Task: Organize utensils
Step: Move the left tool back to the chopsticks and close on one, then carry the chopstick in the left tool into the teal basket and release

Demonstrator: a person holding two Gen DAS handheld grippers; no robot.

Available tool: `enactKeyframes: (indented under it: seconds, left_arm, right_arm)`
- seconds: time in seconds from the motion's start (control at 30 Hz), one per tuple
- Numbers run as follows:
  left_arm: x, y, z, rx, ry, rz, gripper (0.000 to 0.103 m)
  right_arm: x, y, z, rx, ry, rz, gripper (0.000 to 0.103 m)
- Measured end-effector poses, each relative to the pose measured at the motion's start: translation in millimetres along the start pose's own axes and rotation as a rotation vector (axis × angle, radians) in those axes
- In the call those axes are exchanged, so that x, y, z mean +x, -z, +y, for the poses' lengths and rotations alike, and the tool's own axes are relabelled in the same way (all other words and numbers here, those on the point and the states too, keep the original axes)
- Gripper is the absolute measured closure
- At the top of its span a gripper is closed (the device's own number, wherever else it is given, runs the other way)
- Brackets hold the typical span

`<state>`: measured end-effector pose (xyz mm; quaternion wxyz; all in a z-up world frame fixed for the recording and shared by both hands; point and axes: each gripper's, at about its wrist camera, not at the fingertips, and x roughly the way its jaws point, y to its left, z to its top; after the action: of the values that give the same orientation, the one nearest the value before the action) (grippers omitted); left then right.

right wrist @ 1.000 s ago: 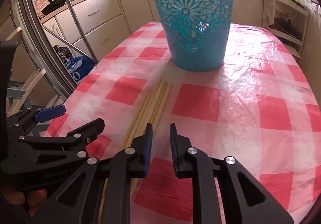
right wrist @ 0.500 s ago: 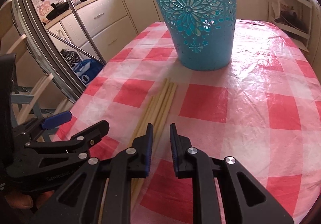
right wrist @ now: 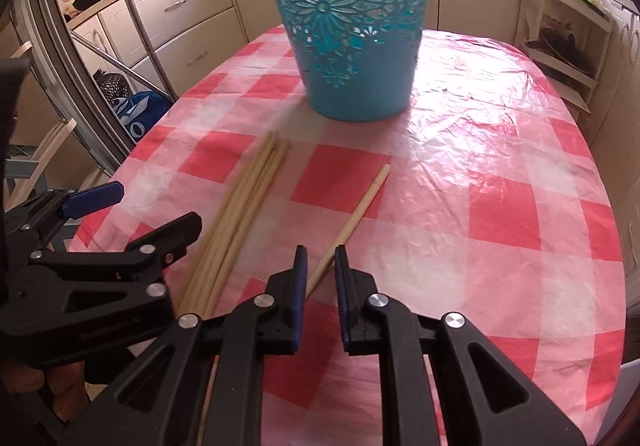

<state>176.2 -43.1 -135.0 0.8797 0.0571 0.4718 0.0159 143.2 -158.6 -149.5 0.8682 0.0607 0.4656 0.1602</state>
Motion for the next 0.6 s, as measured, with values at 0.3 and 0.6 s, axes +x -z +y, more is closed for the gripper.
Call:
enactKeyframes:
  seconds: [0.3,0.6]
  left_arm:
    - [12,-6,-7,0.007,0.025,0.044,0.019]
    - [10,-13,-19,0.051,0.126,0.061,0.07]
  right_arm:
    - [-4,2,-7,0.04,-0.024,-0.01,0.088]
    - [1,-6,-14,0.071,-0.003,-0.026,0.088]
